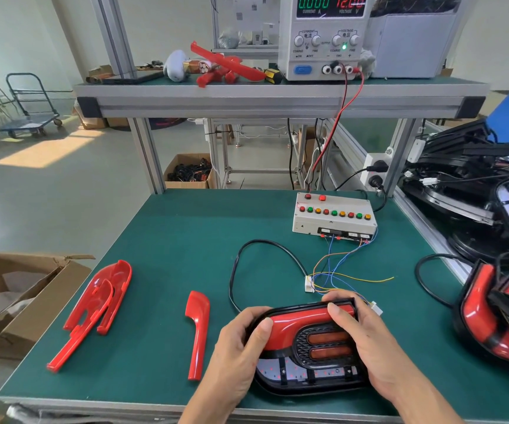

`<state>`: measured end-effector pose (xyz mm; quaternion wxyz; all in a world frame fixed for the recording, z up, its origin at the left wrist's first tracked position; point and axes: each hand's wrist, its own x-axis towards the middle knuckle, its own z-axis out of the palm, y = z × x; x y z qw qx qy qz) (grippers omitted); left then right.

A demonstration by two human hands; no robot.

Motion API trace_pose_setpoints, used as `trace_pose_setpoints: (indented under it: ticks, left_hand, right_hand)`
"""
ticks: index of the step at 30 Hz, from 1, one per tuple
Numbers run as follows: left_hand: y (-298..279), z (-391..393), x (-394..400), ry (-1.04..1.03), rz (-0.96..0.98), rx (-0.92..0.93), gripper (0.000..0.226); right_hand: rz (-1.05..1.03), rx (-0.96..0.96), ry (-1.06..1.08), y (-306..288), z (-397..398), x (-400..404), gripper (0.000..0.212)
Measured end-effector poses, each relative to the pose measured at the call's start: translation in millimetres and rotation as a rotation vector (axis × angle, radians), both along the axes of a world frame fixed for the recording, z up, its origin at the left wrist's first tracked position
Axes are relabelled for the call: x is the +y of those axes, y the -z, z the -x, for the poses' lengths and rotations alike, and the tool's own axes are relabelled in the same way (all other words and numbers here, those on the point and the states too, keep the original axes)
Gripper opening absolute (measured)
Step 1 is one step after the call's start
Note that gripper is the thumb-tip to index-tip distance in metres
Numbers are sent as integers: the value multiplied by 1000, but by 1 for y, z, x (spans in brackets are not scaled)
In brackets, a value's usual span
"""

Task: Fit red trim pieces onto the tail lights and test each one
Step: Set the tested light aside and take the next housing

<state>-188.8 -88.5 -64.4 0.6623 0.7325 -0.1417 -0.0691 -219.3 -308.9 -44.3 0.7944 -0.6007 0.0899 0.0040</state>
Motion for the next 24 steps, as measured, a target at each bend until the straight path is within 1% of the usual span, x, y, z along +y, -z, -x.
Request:
trace_pose_setpoints:
  ticks: [3, 7, 11, 14, 16, 17, 18, 19, 20, 21, 22, 23, 24]
  left_hand:
    - [2, 0, 0, -11, -15, -10, 36]
    - [3, 6, -4, -22, -29, -28, 28]
    - [2, 7, 3, 25, 17, 34, 34]
    - [4, 4, 3, 22, 137, 102, 39]
    - [6, 2, 0, -3, 124, 86, 32]
    - [5, 2, -2, -1, 92, 60, 37]
    - [7, 2, -3, 0, 68, 58, 46]
    - [8, 3, -5, -9, 62, 74, 50]
    - [9, 4, -6, -37, 72, 99, 43]
    - [9, 4, -7, -66, 82, 115, 28]
    - [7, 4, -8, -79, 98, 140, 20]
    - [6, 3, -8, -76, 118, 170, 18]
    - [8, 2, -5, -68, 140, 195, 16]
  right_hand:
    - [9, 9, -2, -1, 0, 1, 38]
    - [19, 29, 3, -3, -1, -1, 34]
    - [31, 46, 32, -5, -3, 0, 33]
    - [-16, 70, 100, -5, -4, 1, 29]
    - [-70, 70, 151, -5, -2, 2, 25]
    - [-87, 67, 166, -5, 0, 3, 23]
    - [-102, 66, 170, -5, 1, 3, 21]
    - [-108, 67, 167, -5, 2, 4, 20]
    - [-109, 64, 155, -4, 4, 5, 18]
    - [-106, 58, 135, -4, 5, 4, 17]
    - [-92, 59, 111, -4, 6, 3, 17]
    - [-34, 55, 89, -6, 6, 0, 18]
    - [106, 37, 63, -8, 4, -6, 19]
